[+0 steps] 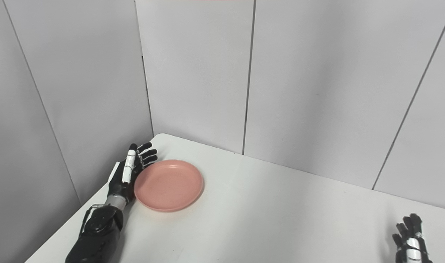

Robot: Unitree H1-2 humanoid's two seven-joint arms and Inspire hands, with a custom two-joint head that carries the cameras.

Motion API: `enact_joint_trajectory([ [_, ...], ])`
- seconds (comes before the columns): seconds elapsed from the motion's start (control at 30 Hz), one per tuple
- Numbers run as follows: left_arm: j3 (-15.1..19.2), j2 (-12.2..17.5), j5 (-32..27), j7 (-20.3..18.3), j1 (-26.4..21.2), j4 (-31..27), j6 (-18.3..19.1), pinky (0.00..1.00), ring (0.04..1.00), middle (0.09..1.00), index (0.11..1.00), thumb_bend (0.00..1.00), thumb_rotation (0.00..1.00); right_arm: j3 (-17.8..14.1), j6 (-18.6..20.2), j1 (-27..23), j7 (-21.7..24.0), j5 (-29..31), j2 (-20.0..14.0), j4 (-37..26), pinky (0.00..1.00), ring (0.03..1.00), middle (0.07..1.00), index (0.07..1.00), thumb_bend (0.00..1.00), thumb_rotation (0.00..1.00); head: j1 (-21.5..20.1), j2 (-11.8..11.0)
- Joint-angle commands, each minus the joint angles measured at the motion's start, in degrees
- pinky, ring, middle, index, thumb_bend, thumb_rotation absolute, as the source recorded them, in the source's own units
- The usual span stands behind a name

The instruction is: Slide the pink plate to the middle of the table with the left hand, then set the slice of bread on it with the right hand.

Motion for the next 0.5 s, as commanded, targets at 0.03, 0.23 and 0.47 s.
enact_joint_trajectory([
  [0.03, -0.05, 0.45, -0.89, -0.85, -1.35, -3.63, 0.05, 0.79, 0.795, 0.784, 0.784, 0.69, 1.00, 0.03, -1.33, -0.07, 0.02, 0.18, 0.09, -1.17, 1.00, 0.996, 1.000, 1.000, 0.58, 0.92, 0.00, 0.05],
  [0.23, -0.19, -0.19, -2.49, -2.28, -1.67, -3.50, 0.66, 0.77, 0.799, 0.784, 0.783, 0.72, 1.00, 0.07, -1.25, 0.01, 0.11, 0.33, 0.13, -1.49, 1.00, 0.992, 0.997, 1.000, 0.57, 0.92, -0.25, 0.25],
  [0.47, -0.95, -0.78, -2.13, -2.64, -1.84, -3.41, 0.54, 0.80, 0.786, 0.774, 0.777, 0.72, 1.00, 0.04, -1.18, -0.01, 0.00, 0.38, 0.16, -1.66, 1.00, 0.990, 0.998, 1.000, 0.56, 0.92, -0.40, 0.33],
])
